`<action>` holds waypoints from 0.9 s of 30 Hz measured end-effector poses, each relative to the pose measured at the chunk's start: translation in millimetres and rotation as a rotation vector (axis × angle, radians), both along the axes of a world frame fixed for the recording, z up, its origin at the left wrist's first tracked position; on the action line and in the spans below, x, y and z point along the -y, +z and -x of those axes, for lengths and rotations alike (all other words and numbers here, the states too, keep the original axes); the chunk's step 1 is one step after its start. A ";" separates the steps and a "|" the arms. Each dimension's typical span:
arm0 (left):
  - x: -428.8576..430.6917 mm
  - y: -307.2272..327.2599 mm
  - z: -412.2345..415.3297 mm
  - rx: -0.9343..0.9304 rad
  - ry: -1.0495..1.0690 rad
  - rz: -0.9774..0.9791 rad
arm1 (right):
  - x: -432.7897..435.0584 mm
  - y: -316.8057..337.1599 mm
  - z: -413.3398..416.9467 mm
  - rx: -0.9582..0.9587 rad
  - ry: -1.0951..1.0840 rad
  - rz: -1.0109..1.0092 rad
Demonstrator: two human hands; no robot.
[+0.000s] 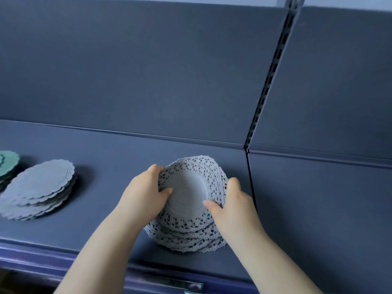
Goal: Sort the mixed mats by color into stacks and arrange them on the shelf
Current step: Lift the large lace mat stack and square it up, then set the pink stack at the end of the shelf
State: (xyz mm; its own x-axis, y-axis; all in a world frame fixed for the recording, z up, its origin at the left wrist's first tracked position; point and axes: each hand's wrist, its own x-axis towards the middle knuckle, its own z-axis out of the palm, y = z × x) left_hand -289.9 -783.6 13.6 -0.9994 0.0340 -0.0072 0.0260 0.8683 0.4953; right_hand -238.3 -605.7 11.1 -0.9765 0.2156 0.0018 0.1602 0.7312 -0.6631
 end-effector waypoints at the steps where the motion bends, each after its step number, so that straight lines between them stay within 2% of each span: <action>1: -0.2 -1.9 1.4 -0.054 -0.019 0.091 | -0.2 -0.5 0.8 -0.005 0.005 -0.031; 3: -2.3 -5.0 -0.5 -0.198 -0.061 0.216 | -1.8 -3.0 2.5 -0.025 0.005 -0.074; 7: -15.1 -17.4 -10.9 -0.448 -0.088 0.274 | 0.3 -9.9 1.2 -0.108 0.039 -0.209; 10: -24.9 -15.3 -24.7 -0.517 -0.065 0.269 | 1.0 -15.7 -1.5 -0.233 0.043 -0.389; 13: -26.5 -11.3 -39.5 -0.502 -0.074 0.366 | -5.2 -17.5 -0.4 -0.303 0.024 -0.484; 18: -25.8 -1.0 -63.0 -0.397 -0.137 0.455 | -11.2 -9.3 -2.0 -0.278 0.136 -0.426; 22: -15.1 6.4 -83.3 -0.444 -0.186 0.450 | 1.8 -10.6 -23.5 -0.361 0.283 -0.169; 27: 20.6 12.3 -101.7 -0.488 -0.216 0.454 | 38.0 -4.7 -54.1 -0.388 0.377 -0.148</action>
